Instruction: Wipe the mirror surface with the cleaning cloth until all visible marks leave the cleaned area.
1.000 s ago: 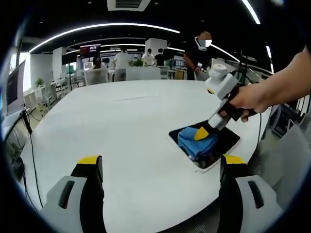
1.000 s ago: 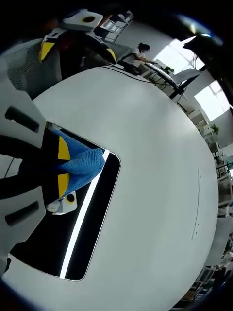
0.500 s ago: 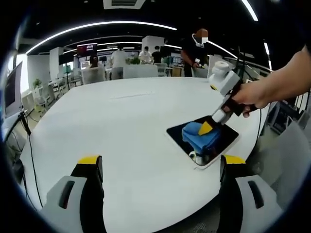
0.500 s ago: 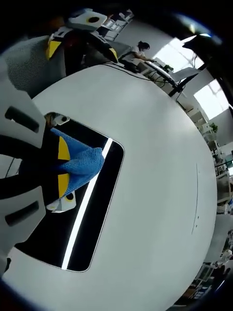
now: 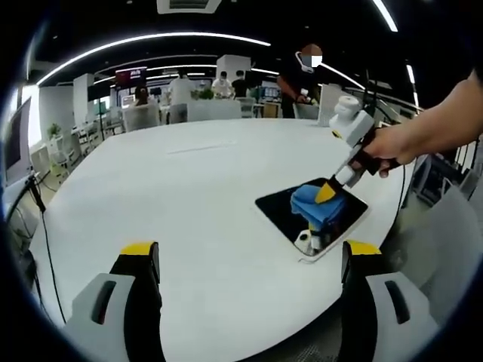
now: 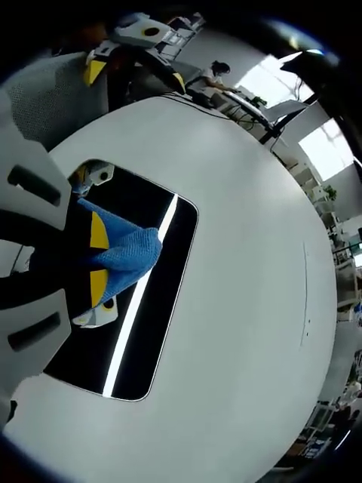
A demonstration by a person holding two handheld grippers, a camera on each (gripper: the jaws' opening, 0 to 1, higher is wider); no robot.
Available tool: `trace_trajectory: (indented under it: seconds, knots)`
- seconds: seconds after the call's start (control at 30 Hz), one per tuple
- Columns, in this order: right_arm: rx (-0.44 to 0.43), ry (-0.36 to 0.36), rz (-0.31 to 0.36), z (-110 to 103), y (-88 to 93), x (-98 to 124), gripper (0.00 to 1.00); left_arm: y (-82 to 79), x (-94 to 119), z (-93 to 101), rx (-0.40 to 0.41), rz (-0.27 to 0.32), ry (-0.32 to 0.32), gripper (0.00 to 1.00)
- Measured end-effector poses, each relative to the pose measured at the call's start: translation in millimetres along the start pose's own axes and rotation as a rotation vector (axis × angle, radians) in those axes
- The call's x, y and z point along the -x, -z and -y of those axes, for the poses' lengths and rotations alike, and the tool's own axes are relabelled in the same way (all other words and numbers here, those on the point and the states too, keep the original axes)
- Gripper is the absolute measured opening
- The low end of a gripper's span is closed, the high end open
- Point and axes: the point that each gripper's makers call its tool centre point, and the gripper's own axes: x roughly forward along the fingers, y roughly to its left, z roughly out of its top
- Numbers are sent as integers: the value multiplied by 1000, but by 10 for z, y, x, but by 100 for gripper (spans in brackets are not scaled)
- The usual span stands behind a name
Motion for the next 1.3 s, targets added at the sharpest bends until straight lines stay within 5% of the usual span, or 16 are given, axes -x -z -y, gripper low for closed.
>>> trace_trajectory:
  seconds: [1.3]
  knots:
    - [-104, 78, 5, 822, 239, 351, 1, -8, -4, 24, 5, 9, 14, 99]
